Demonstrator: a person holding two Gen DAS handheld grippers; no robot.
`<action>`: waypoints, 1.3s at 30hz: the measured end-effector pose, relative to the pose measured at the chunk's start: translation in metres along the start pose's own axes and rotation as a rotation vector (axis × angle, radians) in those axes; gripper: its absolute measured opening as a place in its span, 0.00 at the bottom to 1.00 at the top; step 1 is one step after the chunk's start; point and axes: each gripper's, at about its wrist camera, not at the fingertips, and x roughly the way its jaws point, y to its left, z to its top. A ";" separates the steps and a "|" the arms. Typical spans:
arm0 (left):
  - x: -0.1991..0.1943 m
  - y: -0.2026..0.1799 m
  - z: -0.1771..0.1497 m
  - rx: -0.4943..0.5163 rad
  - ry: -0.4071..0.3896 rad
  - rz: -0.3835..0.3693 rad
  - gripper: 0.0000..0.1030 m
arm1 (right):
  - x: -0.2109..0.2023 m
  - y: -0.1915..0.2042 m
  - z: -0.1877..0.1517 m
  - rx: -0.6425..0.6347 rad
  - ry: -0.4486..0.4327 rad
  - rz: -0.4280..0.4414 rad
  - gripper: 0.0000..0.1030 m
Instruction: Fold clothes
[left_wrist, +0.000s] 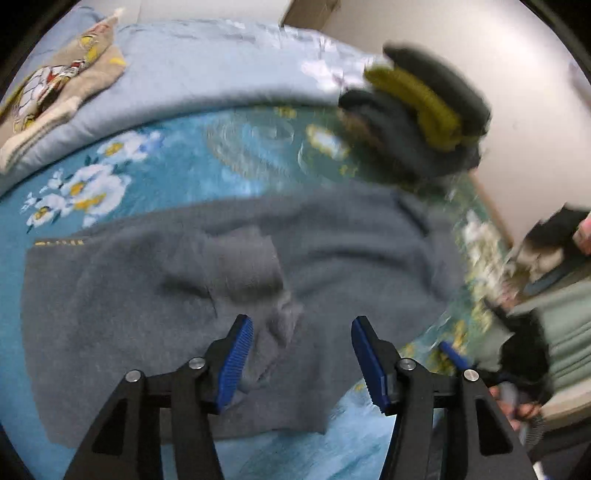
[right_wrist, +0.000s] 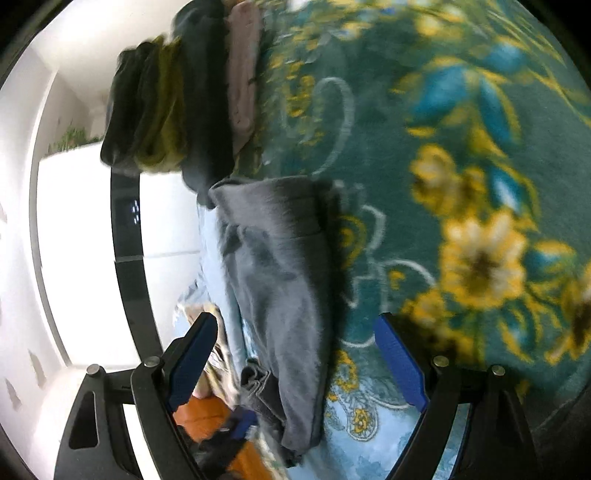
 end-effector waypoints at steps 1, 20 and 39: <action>-0.002 0.006 0.004 -0.022 -0.027 0.047 0.59 | 0.002 0.007 0.002 -0.036 0.001 -0.019 0.85; 0.059 0.011 0.030 0.041 0.080 0.289 0.57 | 0.064 0.058 0.069 -0.260 0.003 -0.370 0.64; -0.059 0.135 0.013 -0.345 -0.073 0.189 0.59 | 0.072 0.211 -0.029 -0.763 0.034 -0.307 0.20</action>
